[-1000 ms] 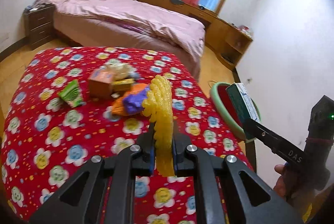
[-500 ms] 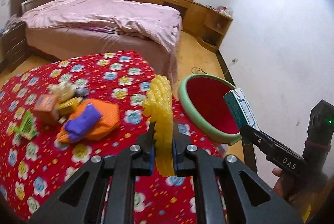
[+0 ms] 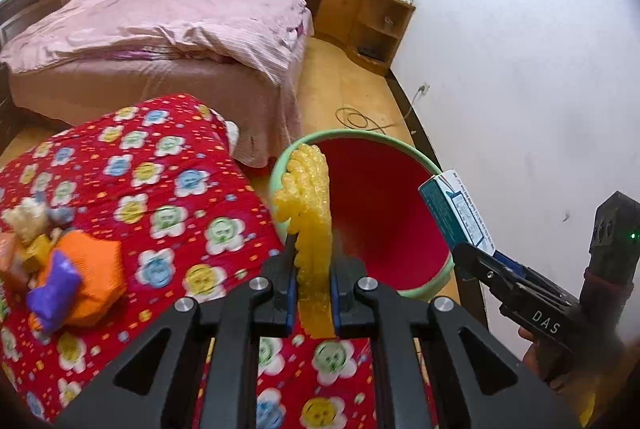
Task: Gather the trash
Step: 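Carry the foam net and medicine box over the bucket and open both tools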
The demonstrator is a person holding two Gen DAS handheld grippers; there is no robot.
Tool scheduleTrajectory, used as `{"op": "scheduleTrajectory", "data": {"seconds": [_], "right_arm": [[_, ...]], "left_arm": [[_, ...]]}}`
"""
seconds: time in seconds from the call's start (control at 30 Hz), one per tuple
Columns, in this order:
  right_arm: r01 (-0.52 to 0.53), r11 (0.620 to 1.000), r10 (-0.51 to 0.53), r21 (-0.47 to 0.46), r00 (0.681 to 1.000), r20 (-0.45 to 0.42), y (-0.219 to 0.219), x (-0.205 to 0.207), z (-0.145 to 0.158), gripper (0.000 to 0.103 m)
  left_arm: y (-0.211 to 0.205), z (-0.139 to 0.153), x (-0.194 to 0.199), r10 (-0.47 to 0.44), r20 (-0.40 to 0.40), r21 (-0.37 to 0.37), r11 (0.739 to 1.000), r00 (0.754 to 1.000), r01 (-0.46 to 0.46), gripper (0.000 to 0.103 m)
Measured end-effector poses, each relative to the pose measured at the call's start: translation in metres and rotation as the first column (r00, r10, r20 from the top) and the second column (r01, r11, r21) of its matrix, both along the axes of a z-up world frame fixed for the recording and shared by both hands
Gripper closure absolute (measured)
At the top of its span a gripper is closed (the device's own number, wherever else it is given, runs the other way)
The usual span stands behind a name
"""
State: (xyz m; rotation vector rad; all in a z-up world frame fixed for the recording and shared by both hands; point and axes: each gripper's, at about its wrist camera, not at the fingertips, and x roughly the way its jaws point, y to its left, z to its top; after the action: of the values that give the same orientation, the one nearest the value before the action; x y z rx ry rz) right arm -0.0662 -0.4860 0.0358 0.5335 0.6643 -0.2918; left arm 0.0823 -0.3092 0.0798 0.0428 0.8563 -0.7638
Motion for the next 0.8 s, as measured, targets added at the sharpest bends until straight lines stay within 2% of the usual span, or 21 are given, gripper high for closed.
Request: {"op": "scheduleTrajectory", "data": {"seconds": [0.4, 0.8], "right_arm": [[0.068, 0.998, -0.067, 0.013, 0.996, -0.057, -0.047, 0.013, -0.029, 0.043], [0.085, 0.996, -0.087, -0.024, 0.994, -0.072, -0.055, 0.019, -0.039, 0.042]], "left_arm": [[-0.050, -0.037, 0.030, -0.055, -0.043, 0.026, 0.998, 0.998, 0.056, 0.092], [-0.056, -0.058, 0.040, -0.042, -0.098, 0.032, 0.998, 0.994, 0.045, 0.092]]}}
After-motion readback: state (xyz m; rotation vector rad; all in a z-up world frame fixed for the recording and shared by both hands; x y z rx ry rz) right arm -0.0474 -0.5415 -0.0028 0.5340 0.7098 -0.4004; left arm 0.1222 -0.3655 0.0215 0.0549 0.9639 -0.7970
